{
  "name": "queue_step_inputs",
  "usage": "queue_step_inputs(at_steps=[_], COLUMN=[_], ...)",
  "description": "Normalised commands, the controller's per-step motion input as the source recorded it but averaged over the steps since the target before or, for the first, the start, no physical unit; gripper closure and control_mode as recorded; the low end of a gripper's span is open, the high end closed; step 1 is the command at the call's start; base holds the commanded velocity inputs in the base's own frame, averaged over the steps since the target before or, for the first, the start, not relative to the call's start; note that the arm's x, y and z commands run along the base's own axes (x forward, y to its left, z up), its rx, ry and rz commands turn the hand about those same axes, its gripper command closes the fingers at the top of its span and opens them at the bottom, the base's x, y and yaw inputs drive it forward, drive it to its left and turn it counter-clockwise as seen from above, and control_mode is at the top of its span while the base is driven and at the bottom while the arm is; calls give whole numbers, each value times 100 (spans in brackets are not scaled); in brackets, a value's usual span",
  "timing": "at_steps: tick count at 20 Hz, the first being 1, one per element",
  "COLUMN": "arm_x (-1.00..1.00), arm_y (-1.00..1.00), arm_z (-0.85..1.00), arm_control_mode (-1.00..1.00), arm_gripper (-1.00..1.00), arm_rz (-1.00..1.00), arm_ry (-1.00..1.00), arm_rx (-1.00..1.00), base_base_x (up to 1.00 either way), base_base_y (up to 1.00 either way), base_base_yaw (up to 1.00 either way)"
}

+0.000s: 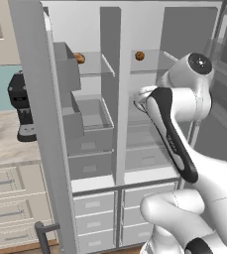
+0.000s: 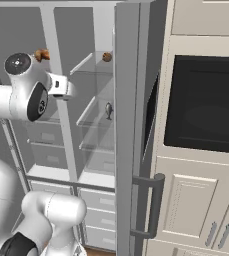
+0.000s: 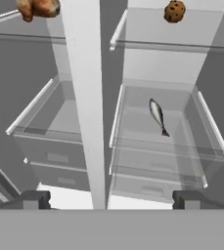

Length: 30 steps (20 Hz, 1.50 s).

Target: There's a fish in the fridge that needs to be moved to the freezer for freezing. Pick up the fish from the fridge, place it on any shelf in the freezer, and close the fridge and freezer doors when done.

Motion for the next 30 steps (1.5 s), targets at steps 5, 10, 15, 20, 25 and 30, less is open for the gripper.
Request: queue_step_inputs(at_steps=[5,10,15,20,25,30], arm_x=[1,17,53,69,70,58], arm_y=[-66,-69,-12,-1,-6,-31], arm_z=[-47,-72,-61,-36,-5,17], arm_control_mode=[-100,-100,-100,-100,-100,-100], arm_gripper=[-100,-100,-100,-100,-100,-100], arm_rz=[-2,-1,-1,-3,-9,-3], arm_ry=[0,0,0,1,9,15], arm_rx=[0,0,-4,-7,-4,6], base_base_x=[0,0,0,0,0,0], base_base_y=[0,0,0,0,0,0], base_base_yaw=[0,0,0,0,0,0])
